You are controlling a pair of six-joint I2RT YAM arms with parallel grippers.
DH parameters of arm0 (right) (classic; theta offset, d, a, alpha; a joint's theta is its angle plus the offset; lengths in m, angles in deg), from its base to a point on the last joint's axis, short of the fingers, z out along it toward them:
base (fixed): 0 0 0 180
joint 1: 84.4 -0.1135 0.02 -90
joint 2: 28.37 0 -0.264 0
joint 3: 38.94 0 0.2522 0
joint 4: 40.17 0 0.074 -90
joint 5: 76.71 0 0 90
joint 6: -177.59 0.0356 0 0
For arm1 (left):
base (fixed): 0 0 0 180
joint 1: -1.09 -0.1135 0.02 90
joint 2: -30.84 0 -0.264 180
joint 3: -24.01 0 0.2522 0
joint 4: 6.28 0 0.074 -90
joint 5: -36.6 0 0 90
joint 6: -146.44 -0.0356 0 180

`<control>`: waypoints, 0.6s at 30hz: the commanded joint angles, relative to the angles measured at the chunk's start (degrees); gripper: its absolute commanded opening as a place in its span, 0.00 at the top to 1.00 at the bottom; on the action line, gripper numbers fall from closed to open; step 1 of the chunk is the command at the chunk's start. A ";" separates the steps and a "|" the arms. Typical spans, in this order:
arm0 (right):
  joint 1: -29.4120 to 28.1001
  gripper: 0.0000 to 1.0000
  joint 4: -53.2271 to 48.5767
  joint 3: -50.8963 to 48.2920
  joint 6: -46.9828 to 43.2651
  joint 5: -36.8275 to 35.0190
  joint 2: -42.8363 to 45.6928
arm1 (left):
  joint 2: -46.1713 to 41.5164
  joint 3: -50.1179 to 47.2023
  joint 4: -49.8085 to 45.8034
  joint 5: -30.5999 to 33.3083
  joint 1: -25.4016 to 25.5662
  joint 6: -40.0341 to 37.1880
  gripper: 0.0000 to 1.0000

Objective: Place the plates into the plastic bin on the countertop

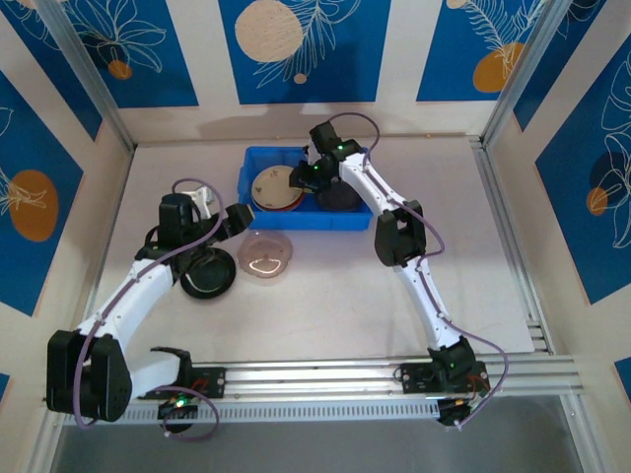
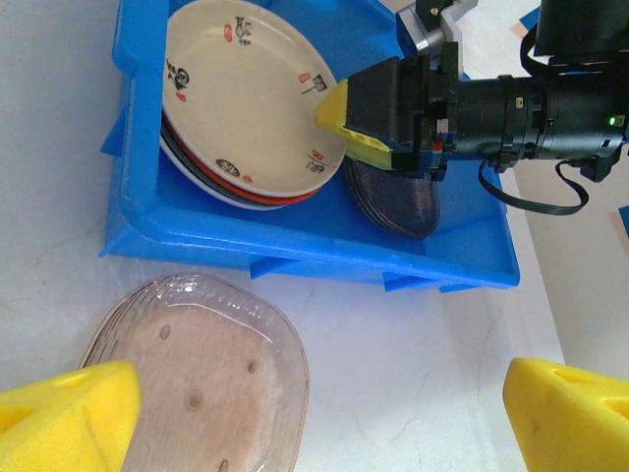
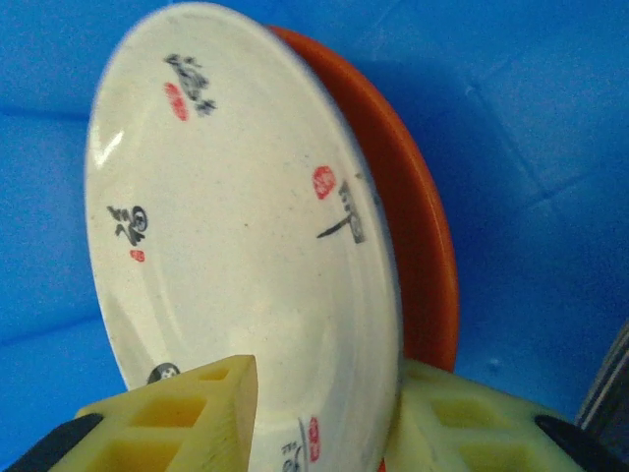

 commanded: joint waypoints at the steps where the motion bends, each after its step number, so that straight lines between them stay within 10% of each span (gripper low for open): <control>1: -1.00 0.61 -3.12 0.39 -3.48 -4.30 4.21 | -1.04 -0.60 -0.55 0.66 -0.62 -0.90 0.06; 18: -1.58 0.60 -2.68 -7.14 -7.77 -8.85 11.13 | 2.36 -0.01 2.52 -0.33 -0.52 0.51 0.07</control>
